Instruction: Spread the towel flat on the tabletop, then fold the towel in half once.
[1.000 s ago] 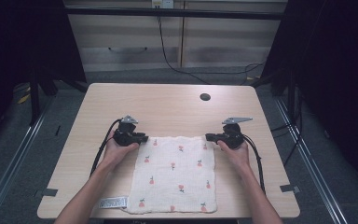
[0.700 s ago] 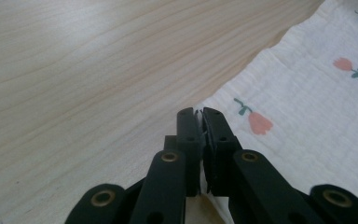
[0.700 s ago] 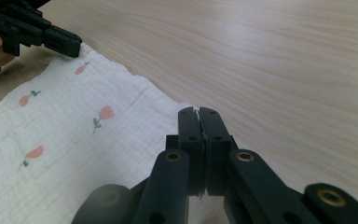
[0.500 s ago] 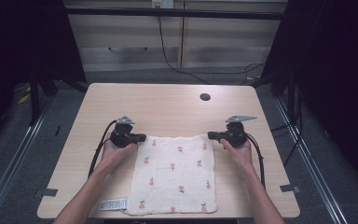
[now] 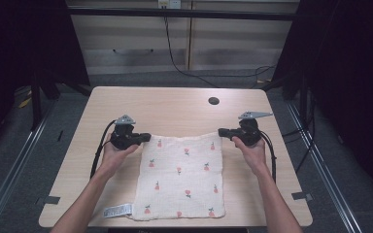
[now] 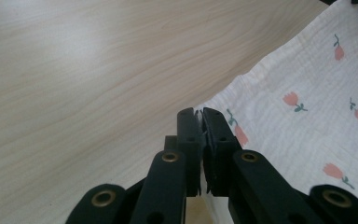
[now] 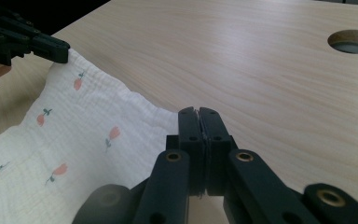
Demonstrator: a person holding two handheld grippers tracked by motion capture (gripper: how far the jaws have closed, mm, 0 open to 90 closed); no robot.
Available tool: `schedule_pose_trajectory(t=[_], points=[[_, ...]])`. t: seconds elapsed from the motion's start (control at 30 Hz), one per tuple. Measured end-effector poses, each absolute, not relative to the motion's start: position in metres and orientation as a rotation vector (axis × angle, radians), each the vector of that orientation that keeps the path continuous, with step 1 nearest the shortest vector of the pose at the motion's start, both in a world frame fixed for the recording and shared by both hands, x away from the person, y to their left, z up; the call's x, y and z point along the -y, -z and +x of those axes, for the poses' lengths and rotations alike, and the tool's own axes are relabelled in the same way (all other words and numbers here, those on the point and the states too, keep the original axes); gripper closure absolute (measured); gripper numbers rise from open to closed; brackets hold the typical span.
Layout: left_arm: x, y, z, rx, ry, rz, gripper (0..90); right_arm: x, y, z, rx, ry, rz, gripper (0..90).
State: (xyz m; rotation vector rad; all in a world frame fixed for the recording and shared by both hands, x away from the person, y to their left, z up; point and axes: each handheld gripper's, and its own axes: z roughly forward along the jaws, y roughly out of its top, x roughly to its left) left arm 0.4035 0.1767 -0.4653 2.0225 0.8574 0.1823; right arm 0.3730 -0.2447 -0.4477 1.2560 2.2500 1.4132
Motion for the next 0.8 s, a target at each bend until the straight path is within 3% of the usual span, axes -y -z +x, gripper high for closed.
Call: schedule_pose_trajectory(t=[0.8], points=[[-0.176, 0.431, 0.4, -0.861, -0.243, 1.915, 86.4, 0.254, 0.407, 0.374, -2.187, -1.48, 1.187, 89.3]])
